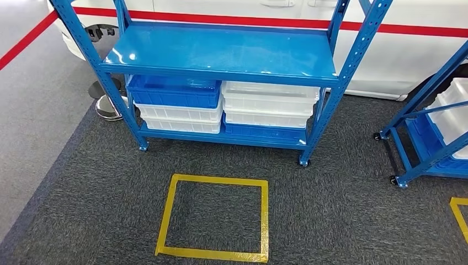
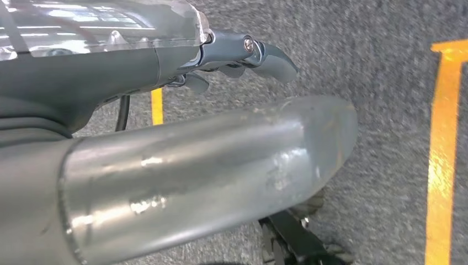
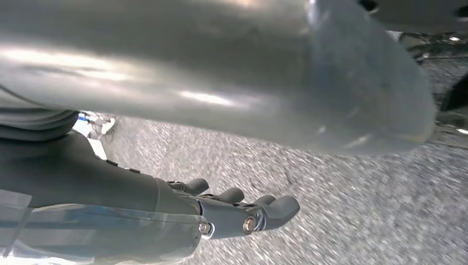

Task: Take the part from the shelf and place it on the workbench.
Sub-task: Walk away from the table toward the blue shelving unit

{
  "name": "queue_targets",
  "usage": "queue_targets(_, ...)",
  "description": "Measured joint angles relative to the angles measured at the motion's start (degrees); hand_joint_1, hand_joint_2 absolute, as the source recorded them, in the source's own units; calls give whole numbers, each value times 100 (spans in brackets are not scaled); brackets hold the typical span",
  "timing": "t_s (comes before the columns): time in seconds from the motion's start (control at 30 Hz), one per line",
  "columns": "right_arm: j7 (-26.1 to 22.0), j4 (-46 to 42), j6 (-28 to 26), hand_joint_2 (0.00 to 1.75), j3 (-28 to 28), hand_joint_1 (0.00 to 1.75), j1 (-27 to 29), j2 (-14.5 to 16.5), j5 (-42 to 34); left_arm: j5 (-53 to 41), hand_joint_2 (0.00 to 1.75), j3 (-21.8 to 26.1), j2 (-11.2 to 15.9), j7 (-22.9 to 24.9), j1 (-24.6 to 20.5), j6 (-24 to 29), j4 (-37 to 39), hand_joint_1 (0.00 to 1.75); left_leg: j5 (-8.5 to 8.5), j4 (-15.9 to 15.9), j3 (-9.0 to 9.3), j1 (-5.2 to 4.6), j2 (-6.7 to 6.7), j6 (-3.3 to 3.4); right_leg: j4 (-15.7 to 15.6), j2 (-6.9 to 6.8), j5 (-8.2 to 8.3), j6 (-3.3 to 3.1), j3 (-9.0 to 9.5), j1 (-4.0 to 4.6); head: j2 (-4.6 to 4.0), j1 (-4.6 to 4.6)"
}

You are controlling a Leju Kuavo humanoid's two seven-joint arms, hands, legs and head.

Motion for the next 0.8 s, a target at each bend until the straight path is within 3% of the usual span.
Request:
queue_targets(0.03,-1,0,1,0,-7,0,5,0,0,-7,0,0,-1,1,-4,-12,0,0,-37,8,4,-4,-5,-36,-173,6,54,-39,43,12,0,-1)
queue_targets(0.13,-1,-1,3,0,-20,0,4,0,-1,-28,0,-1,-1,1,-21,-23,0,0,-79,76,29,-8,-7,-133,-255,0,17,-185,99,28,0,-4)
queue_targets(0.2,1,-1,4,0,-22,0,8,-10,0,-35,0,-1,-6,-1,-29,-24,0,0,-132,367,-64,6,24,-185,-294,-19,-20,-262,208,17,0,-3)
queue_targets(0.23,1,-1,7,0,-23,0,7,-20,0,-37,0,-1,-9,-1,-34,-24,0,0,-203,650,-217,16,43,-213,-312,-28,-40,-291,255,13,0,-3)
queue_targets(0.3,-1,-1,15,0,-25,0,0,-58,0,-37,0,-1,-11,-1,-37,-24,0,0,-470,1378,-692,24,66,-263,-319,-35,-98,-323,313,19,0,-3)
queue_targets(0.37,-1,-1,23,0,-25,0,-4,-90,0,-38,0,-1,-11,-1,-23,-24,0,0,-620,1710,-1038,26,73,-276,-319,-35,-176,-322,399,23,0,-3)
queue_targets(0.4,0,-1,24,0,-25,0,-3,-97,0,-38,0,-1,-11,-1,-13,-24,0,0,-506,1578,-1064,26,76,-263,-319,-36,-219,-317,459,25,0,-4)
queue_targets(0.47,1,2,25,0,-25,0,3,-98,0,-39,0,-1,-9,-1,7,-24,0,0,31,906,-921,14,99,-194,-324,-43,-310,-296,584,29,0,-3)
queue_targets(0.53,-1,8,25,0,-25,0,0,-98,0,-39,0,-1,-6,-1,11,-24,0,0,309,373,-778,-26,135,-116,-327,-44,-383,-246,660,42,0,-3)
queue_targets(0.6,-1,13,25,0,-25,0,-15,-98,0,-39,0,-1,-4,-1,13,-24,0,0,304,232,-729,-54,140,-40,-295,-43,-392,-168,717,57,0,-3)
queue_targets(0.7,-2,13,23,0,-25,0,-27,-98,3,-45,0,0,-8,-3,12,-25,0,0,369,131,-556,-21,106,70,-77,-44,-470,-75,705,60,0,-2)
queue_targets(0.73,-3,13,22,0,-25,0,-34,-93,6,-47,0,1,-11,-4,7,-26,0,0,365,110,-509,-11,100,98,141,-37,-586,-57,589,55,0,-2)
queue_targets(0.8,-4,13,20,0,-26,0,-43,-60,13,-52,0,1,-13,-5,0,-28,0,0,330,101,-474,-18,99,144,778,-20,-891,-30,176,50,0,-2)
